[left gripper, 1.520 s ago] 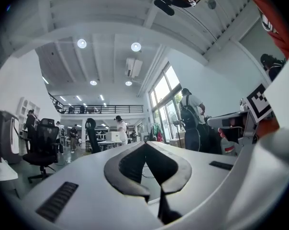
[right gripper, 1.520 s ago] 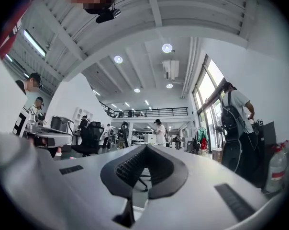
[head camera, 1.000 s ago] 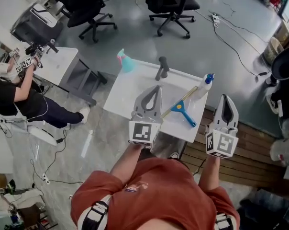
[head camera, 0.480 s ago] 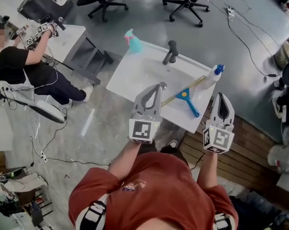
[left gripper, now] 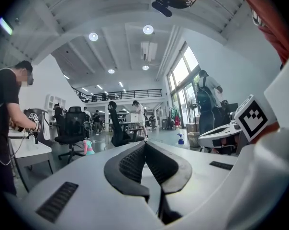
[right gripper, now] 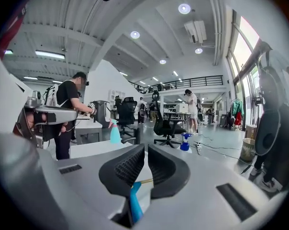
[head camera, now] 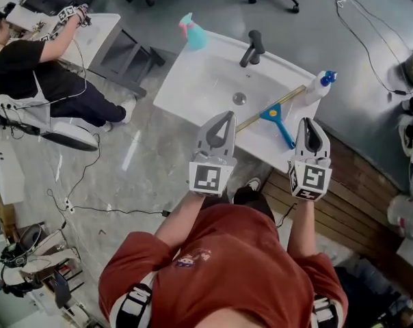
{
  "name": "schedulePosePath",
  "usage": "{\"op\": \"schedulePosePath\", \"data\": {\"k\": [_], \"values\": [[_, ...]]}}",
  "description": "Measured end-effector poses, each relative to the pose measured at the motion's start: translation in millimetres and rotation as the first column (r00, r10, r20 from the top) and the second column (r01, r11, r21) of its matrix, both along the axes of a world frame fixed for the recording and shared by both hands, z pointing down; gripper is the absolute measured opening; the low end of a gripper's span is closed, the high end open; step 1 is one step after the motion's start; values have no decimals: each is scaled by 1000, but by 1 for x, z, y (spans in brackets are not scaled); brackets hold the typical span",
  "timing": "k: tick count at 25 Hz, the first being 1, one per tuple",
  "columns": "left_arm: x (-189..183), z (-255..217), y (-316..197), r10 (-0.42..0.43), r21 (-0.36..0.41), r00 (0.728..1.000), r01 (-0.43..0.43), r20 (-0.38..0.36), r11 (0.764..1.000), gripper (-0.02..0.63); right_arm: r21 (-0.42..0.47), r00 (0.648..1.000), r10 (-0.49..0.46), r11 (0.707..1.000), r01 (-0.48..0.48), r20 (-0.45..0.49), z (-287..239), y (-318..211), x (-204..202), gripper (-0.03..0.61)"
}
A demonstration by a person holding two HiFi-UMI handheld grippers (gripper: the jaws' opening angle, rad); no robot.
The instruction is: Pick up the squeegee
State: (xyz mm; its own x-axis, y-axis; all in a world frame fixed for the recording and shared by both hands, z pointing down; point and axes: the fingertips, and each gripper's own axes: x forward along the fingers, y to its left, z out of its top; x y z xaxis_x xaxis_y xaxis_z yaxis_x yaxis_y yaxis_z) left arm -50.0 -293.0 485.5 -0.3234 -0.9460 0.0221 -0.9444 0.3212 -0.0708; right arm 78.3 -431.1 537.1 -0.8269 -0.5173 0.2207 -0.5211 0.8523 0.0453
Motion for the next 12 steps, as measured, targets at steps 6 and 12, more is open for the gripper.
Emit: {"op": "schedulePosePath", "data": {"k": [6, 12], "values": [[-8, 41, -4, -12, -46, 1000, 11, -22, 999, 18, -56, 992, -78, 996, 73, -95, 54, 0, -23, 49], [-26, 64, -4, -41, -61, 997, 37, -62, 997, 18, -110, 976, -137, 987, 120, -171, 100, -1, -46, 100]]}}
